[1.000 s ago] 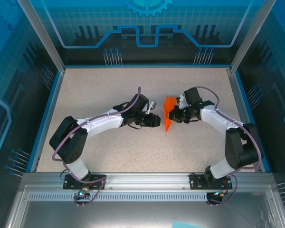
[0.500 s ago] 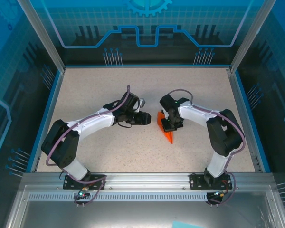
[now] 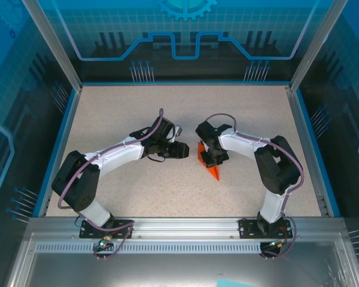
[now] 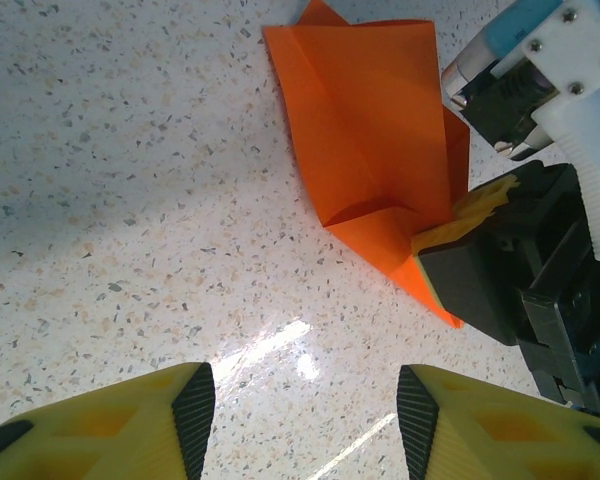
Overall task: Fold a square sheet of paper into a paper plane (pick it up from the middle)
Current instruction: Move a paper plane to the center of the table.
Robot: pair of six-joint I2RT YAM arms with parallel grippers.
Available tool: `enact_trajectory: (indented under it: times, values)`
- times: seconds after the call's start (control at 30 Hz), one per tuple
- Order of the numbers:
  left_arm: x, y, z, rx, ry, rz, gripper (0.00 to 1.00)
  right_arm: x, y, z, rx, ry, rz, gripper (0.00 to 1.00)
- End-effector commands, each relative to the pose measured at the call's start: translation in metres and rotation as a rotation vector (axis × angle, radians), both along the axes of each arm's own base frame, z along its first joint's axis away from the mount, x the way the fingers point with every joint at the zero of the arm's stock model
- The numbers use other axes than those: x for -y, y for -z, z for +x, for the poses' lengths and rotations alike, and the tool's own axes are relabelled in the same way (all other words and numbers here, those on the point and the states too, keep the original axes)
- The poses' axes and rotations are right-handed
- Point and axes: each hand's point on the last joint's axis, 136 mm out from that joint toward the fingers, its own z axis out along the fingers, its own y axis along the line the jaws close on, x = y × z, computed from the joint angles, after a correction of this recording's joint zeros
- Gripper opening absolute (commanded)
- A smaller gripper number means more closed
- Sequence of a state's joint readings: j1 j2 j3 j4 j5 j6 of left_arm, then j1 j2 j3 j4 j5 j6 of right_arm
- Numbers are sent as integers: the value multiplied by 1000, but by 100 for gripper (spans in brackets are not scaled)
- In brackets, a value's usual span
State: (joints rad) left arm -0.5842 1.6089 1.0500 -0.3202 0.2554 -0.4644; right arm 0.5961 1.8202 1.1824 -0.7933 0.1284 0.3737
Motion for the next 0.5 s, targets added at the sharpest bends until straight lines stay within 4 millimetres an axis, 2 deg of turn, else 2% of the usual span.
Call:
enact_trajectory:
  times: [0.0, 0.47]
  values:
    - [-6, 3, -7, -14, 22, 11, 54, -4, 3, 1, 10, -36, -22, 16]
    - [-2, 11, -7, -45, 35, 7, 54, -6, 13, 5, 51, -73, -31, 24]
